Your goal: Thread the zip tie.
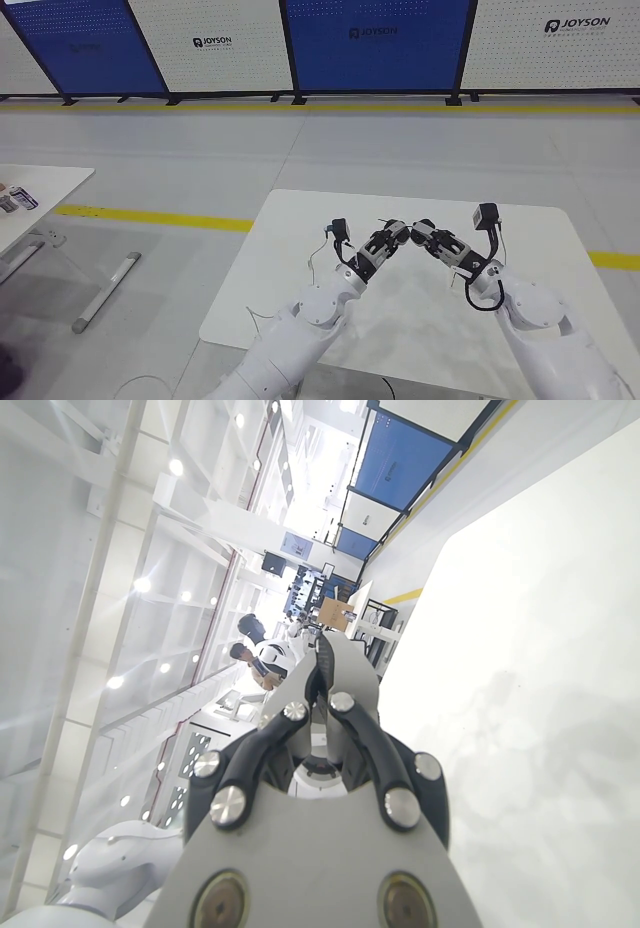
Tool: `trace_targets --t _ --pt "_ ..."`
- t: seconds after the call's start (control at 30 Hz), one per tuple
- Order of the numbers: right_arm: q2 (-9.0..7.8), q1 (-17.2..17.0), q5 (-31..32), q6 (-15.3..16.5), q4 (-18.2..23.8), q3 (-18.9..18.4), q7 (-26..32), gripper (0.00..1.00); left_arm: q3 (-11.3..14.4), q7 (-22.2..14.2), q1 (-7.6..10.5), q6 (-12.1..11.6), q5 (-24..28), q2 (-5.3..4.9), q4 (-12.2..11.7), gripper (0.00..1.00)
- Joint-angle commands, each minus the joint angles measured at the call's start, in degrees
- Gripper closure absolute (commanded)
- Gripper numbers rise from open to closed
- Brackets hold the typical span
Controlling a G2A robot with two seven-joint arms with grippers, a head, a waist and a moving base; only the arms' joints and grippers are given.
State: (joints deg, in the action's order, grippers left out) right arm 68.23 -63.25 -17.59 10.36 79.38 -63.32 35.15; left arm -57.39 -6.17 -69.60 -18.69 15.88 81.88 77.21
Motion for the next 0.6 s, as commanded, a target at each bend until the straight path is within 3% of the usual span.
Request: trace_targets --t 0.0,0.03,0.07,0.1,0.3,0.43,0.57 --pt "0.04 0.03 -0.05 -0.24 -0.05 -0.05 0.23 1.0 -0.04 0.06 0.02 -0.07 0.02 0.01 -0.03 1.0" --pt "0.06 0.05 -0.19 -0.4 -0.07 -0.08 0.36 1.0 -0.06 0.12 0.03 -0.12 -0.04 0.01 -0.05 1.0" --pt "0.07 0.07 -0.32 -0.62 -0.1 -0.12 0.56 0.57 -0.14 0.29 0.05 -0.16 -0.07 0.02 -0.08 1.0" --pt "0.08 0.15 -0.54 -1.01 -0.15 -0.26 0.74 0.0 -0.34 0.88 0.02 -0.16 0.1 0.03 -0.08 1.0" --pt "-0.26 -0.3 -0.92 -3.8 -0.03 -2.25 1.36 0.0 -1.24 2.43 -0.4 -0.79 -2.47 -0.19 0.49 1.0" --pt "-1.24 -0.43 1.28 -12.93 0.83 -5.09 3.65 0.0 -2.52 3.75 -1.53 -0.34 -7.71 -0.77 1.14 1.0" --pt "-1.98 -1.04 3.41 -19.02 2.97 -7.01 5.09 0.0 -3.29 4.07 -2.41 0.84 -10.68 -1.17 1.63 1.0"
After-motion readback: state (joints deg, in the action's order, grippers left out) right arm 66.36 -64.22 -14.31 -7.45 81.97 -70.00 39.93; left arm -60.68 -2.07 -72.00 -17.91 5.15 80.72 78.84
